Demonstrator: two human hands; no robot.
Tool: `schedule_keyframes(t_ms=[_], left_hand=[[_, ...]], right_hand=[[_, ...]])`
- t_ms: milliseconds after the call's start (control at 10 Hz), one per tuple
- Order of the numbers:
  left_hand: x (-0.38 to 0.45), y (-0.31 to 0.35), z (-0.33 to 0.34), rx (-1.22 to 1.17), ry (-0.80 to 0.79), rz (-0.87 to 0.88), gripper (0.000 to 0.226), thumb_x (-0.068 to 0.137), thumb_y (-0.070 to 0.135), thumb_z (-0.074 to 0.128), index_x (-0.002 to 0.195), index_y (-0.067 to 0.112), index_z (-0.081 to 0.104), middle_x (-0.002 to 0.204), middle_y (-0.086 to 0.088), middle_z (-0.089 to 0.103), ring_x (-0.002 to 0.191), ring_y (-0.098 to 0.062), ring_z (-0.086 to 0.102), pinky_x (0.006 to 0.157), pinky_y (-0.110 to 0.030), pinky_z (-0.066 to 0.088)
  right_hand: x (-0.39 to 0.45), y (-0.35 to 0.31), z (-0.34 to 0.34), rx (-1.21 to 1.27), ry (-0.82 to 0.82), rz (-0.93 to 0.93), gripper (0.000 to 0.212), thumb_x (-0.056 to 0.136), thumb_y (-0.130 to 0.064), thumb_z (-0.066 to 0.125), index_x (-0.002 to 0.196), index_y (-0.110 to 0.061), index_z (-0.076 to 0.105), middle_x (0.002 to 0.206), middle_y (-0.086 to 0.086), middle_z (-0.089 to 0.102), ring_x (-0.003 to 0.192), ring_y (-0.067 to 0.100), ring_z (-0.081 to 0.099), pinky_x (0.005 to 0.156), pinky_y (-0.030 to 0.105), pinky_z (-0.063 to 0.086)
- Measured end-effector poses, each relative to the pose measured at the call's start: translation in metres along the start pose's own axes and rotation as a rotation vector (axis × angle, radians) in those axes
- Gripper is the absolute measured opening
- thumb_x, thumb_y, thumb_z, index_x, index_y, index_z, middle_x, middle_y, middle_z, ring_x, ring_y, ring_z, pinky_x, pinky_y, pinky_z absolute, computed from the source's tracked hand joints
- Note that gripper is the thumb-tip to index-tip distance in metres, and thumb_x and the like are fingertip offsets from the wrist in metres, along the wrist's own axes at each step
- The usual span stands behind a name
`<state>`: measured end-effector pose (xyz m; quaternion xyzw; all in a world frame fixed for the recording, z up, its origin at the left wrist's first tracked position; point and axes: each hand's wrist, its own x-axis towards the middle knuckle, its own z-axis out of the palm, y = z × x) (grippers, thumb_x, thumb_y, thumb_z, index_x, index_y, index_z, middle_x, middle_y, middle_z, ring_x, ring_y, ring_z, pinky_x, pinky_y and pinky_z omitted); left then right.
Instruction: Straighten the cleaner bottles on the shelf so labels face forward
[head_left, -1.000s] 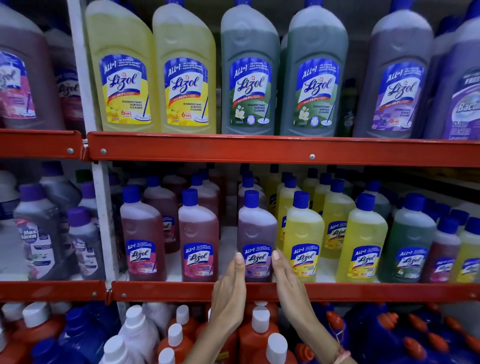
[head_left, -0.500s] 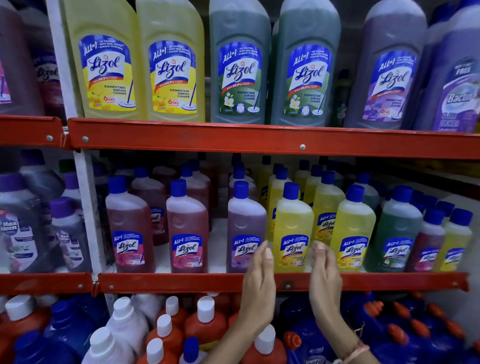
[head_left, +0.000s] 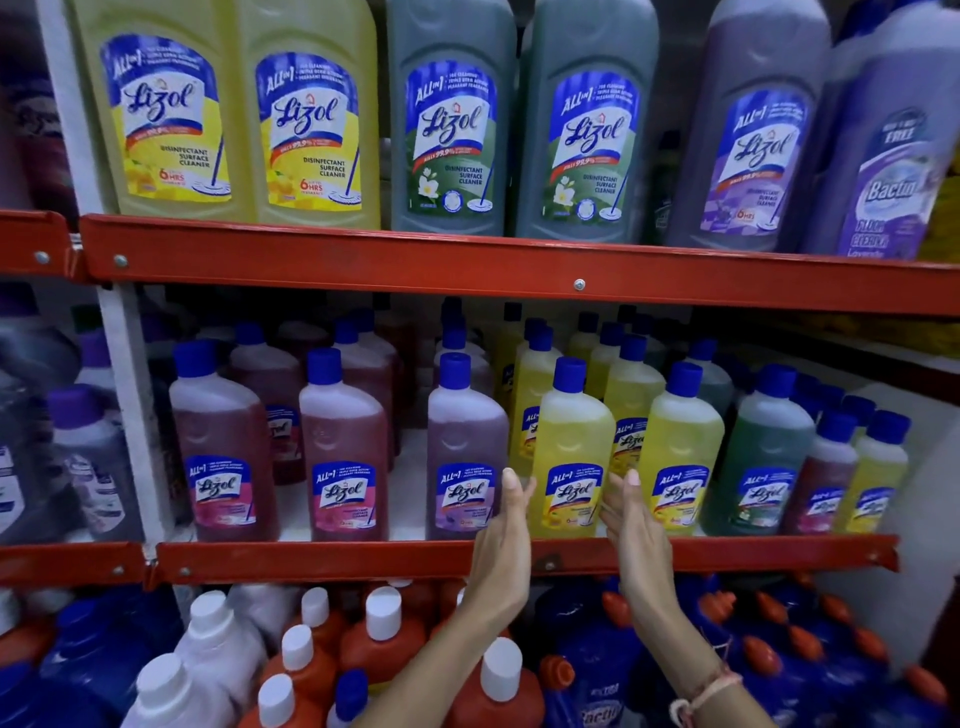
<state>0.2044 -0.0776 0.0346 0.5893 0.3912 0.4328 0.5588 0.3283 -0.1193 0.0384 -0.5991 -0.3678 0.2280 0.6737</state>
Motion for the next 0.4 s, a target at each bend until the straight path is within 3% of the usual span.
schedule_keyframes(t_ms=[100, 200, 300, 400], left_hand=[[0.0, 0.0, -0.001, 0.024, 0.002, 0.008, 0.061, 0.058, 0.1, 0.011, 0.092, 0.074, 0.055, 0.14, 0.008, 0.057, 0.133, -0.016, 0.047, 0.119, -0.049, 0.026], [-0.004, 0.003, -0.001, 0.058, 0.016, 0.027, 0.082, 0.062, 0.098, 0.009, 0.117, 0.059, 0.056, 0.139, 0.009, 0.058, 0.131, -0.015, 0.049, 0.119, -0.046, 0.028], [-0.012, 0.012, -0.006, 0.128, -0.02, 0.13, 0.068, 0.079, 0.083, 0.017, 0.118, 0.047, 0.06, 0.122, 0.015, 0.066, 0.123, -0.009, 0.056, 0.106, -0.026, 0.042], [-0.021, 0.035, -0.021, 0.129, 0.074, 0.333, 0.037, 0.097, 0.052, 0.03, 0.118, 0.041, 0.057, 0.116, 0.021, 0.064, 0.118, 0.005, 0.055, 0.094, -0.01, 0.046]], right_hand=[[0.0, 0.0, 0.0, -0.02, 0.007, 0.0, 0.066, 0.079, -0.082, 0.028, 0.118, -0.041, 0.06, 0.114, -0.009, 0.065, 0.119, 0.019, 0.059, 0.107, 0.045, 0.043], [0.0, 0.001, -0.002, -0.032, -0.002, 0.01, 0.068, 0.079, -0.082, 0.029, 0.121, -0.038, 0.061, 0.117, -0.007, 0.066, 0.119, 0.019, 0.058, 0.106, 0.045, 0.043], [-0.001, -0.004, -0.004, -0.072, -0.04, -0.035, 0.043, 0.088, -0.068, 0.039, 0.11, -0.04, 0.064, 0.111, -0.011, 0.066, 0.117, 0.017, 0.059, 0.101, 0.038, 0.044], [0.003, -0.024, -0.011, -0.135, 0.005, -0.191, 0.035, 0.094, -0.035, 0.054, 0.126, -0.022, 0.059, 0.117, -0.008, 0.063, 0.117, 0.017, 0.059, 0.098, 0.033, 0.046]])
